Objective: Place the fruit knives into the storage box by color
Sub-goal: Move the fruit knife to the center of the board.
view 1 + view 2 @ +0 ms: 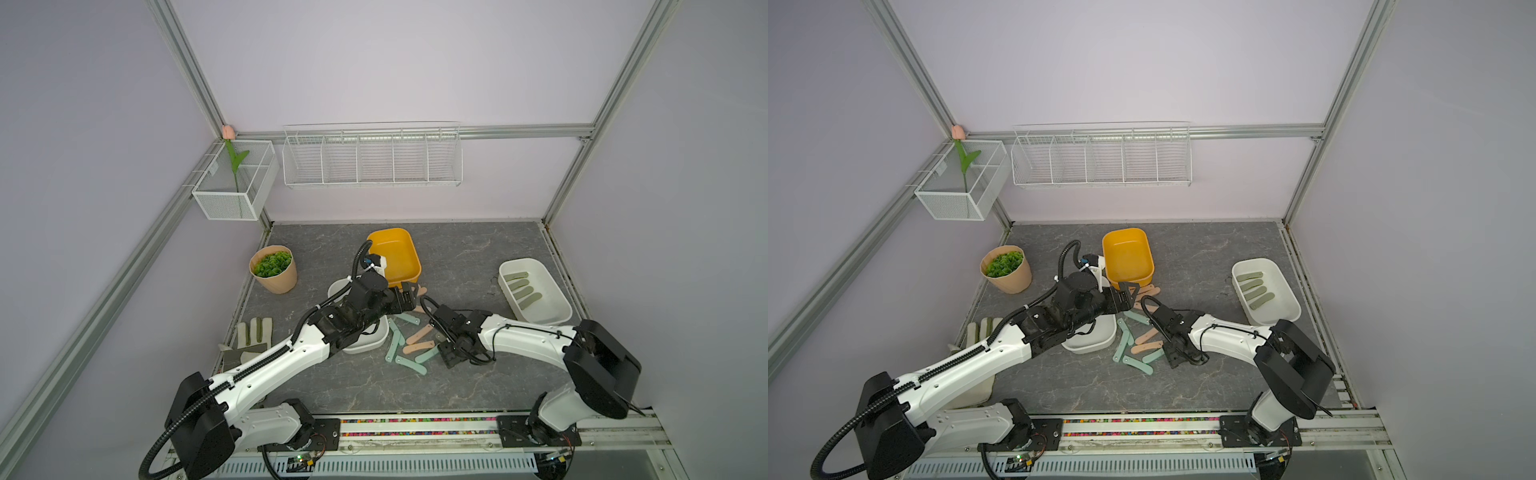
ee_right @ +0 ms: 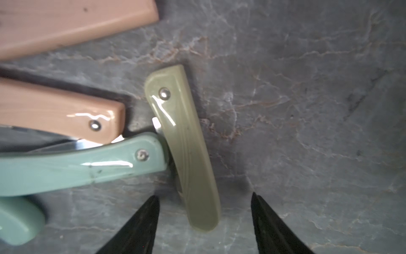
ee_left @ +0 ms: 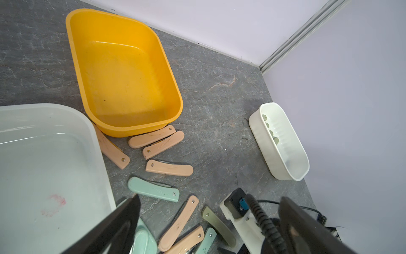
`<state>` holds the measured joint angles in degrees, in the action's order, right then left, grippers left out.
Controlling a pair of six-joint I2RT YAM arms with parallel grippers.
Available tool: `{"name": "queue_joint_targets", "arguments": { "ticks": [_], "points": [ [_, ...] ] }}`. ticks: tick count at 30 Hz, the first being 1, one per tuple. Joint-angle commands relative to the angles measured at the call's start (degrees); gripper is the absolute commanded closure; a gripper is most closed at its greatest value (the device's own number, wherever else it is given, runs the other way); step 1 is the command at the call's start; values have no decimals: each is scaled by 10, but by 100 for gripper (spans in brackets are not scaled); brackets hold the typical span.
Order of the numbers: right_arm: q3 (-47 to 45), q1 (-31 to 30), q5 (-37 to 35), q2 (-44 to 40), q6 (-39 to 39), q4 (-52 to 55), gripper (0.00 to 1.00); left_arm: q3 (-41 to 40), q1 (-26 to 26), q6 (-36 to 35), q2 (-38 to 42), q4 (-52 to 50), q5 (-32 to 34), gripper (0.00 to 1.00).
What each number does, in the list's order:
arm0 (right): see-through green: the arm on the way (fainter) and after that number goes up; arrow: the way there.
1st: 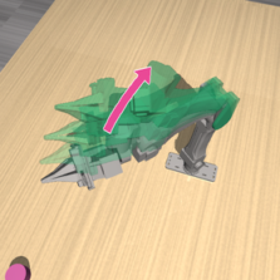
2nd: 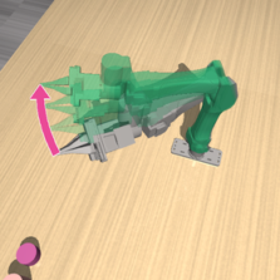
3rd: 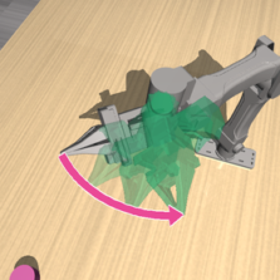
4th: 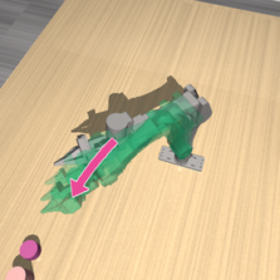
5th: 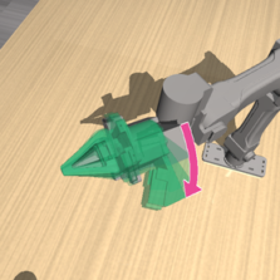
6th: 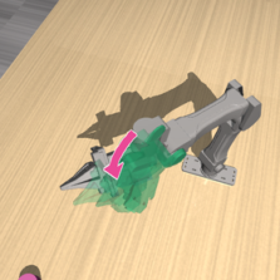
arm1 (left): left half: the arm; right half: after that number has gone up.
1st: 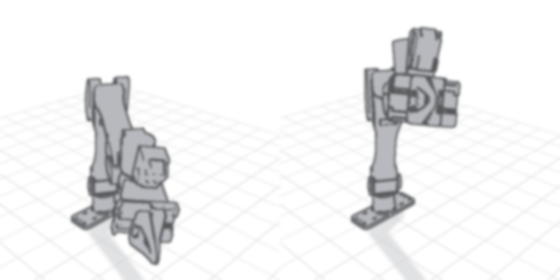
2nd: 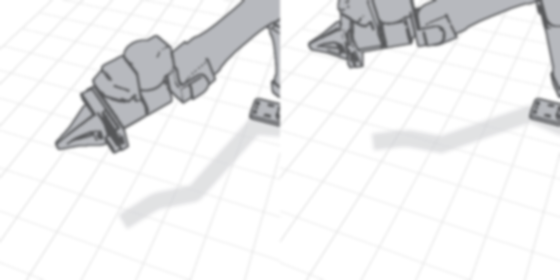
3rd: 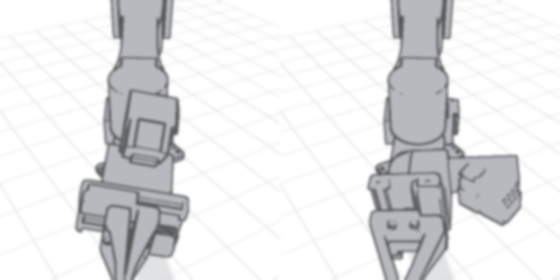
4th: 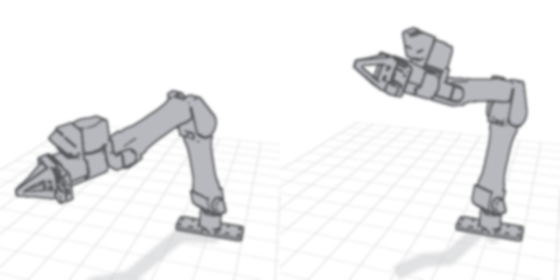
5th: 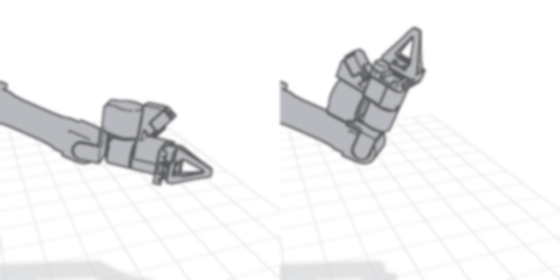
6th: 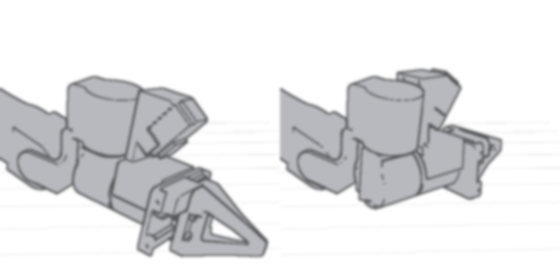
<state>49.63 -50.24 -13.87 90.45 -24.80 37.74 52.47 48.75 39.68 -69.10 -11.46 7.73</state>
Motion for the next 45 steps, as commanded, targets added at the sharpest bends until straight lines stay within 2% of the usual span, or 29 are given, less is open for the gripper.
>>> {"name": "queue_joint_targets", "arguments": {
  "ticks": [1, 6, 13, 17, 23, 30, 39, 45],
  "points": [
    [24, 0, -35, 19, 5, 1, 32, -6, -3, 4, 12, -2, 13, 1],
    [28, 26, -55, 26, 7, 3, 39, -4, -4, 1, 13, -1, 12, 1],
    [15, 97, -18, 12, 23, -23, 47, -7, -3, 3, 14, 4, 8, 1],
    [22, 107, 8, 18, 44, -34, 46, -8, -3, 4, 16, 6, 8, 1],
    [41, 111, 19, 44, 71, -34, 34, -9, -3, 3, 15, 9, 10, 1],
    [64, 131, 14, 62, 84, -35, 32, -8, -3, 4, 10, 12, 6, 1],
    [79, 174, 51, 83, 81, -50, 35, -4, -3, 5, 3, 13, 7, 1],
    [74, 176, 91, 88, 64, -58, 41, -4, -3, 5, -3, 18, 5, 1]
  ]
}}
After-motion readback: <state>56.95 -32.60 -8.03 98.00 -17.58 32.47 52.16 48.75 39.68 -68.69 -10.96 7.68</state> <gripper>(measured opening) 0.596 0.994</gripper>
